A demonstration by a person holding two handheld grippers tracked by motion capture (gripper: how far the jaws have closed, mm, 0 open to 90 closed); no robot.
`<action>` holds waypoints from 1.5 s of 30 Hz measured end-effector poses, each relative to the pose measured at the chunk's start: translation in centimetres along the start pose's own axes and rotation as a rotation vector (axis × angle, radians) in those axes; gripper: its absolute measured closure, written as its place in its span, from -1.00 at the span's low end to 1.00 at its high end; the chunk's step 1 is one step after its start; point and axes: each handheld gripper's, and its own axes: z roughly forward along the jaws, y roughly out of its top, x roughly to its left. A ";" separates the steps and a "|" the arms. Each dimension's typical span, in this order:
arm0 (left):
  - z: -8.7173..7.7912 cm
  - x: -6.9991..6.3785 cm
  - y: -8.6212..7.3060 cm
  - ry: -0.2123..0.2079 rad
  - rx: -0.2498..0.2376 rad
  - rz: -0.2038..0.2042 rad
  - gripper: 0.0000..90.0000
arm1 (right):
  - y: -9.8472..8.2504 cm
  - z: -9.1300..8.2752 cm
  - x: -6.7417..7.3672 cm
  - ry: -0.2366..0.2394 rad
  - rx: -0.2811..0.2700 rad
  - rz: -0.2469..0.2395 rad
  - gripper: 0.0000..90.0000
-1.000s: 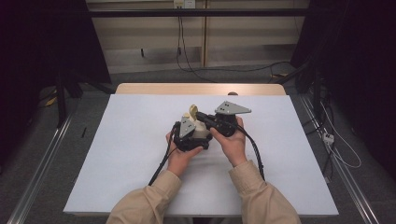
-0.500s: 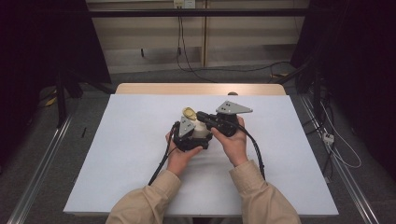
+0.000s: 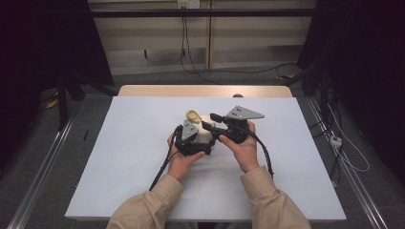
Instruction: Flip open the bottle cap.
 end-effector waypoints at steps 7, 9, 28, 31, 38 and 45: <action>-1.4 0.2 -0.4 -0.021 0.026 0.000 -0.89 | 0.2 -0.7 0.0 -0.005 -0.004 -0.002 -0.35; -2.0 0.4 -0.5 -0.030 0.034 -0.008 -0.88 | 0.1 -0.9 0.1 -0.022 -0.002 -0.006 -0.50; -8.2 2.7 -1.8 -0.100 0.048 -0.035 -0.89 | -2.9 -4.9 0.1 -0.059 0.025 0.015 -0.74; -8.9 3.2 -1.9 -0.090 0.043 -0.034 -0.89 | -3.5 -5.5 0.0 -0.069 0.031 0.013 -0.76; -10.2 3.9 -2.4 -0.083 0.050 -0.040 -0.88 | -4.6 -7.0 -0.1 -0.089 0.028 0.021 -0.77; -11.1 4.5 -2.7 -0.089 0.043 -0.072 -0.88 | -5.4 -8.3 -0.1 -0.105 0.028 0.016 -0.78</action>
